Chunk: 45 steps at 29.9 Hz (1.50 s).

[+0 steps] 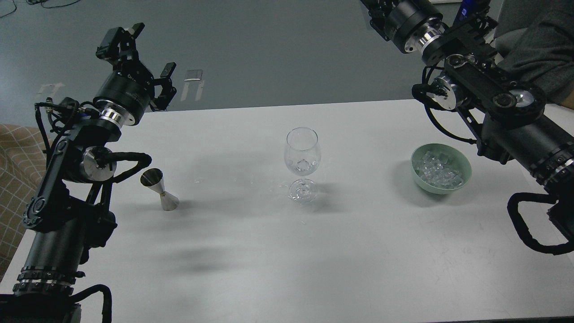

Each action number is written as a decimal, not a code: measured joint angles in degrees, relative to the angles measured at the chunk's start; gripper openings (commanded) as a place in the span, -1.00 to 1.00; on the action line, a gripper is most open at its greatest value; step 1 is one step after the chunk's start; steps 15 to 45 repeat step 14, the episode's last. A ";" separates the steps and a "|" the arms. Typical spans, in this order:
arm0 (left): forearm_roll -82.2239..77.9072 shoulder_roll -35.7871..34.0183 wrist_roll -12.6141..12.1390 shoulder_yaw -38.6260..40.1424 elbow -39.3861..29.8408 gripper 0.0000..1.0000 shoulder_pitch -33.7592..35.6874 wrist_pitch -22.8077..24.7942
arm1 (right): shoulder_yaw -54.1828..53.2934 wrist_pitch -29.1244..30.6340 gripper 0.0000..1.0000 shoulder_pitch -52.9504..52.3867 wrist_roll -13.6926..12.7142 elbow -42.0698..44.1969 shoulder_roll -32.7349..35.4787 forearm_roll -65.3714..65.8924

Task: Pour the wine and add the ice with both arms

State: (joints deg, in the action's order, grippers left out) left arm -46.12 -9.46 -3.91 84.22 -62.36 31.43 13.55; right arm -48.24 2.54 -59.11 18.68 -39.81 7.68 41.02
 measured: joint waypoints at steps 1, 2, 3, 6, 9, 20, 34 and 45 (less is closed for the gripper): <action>0.00 0.81 0.00 -0.02 0.03 0.96 0.00 -0.54 | -2.60 -0.39 1.00 1.33 0.05 0.06 -1.25 -1.04; 0.00 1.37 -0.06 -0.07 0.03 0.96 0.00 -1.01 | -4.49 -0.49 1.00 2.42 0.12 0.06 -2.37 -1.67; -0.06 1.67 -0.19 -0.12 0.02 0.96 -0.01 -1.45 | -5.52 -0.49 1.00 3.10 0.14 0.06 -3.07 -1.97; 0.16 1.38 -0.60 -1.92 -0.01 0.96 0.25 -1.81 | -7.25 0.69 1.00 4.58 0.19 0.15 -4.12 -2.90; 2.95 0.93 -0.64 -3.50 0.80 0.96 1.45 -0.51 | -8.56 5.52 1.00 5.49 0.20 1.35 -4.33 -8.81; 6.53 0.96 -0.55 -4.01 5.83 0.96 4.45 1.25 | -10.95 10.66 1.00 5.84 0.34 4.37 -4.58 -17.83; 6.53 0.96 -0.55 -4.01 5.83 0.96 4.45 1.25 | -10.95 10.66 1.00 5.84 0.34 4.37 -4.58 -17.83; 6.53 0.96 -0.55 -4.01 5.83 0.96 4.45 1.25 | -10.95 10.66 1.00 5.84 0.34 4.37 -4.58 -17.83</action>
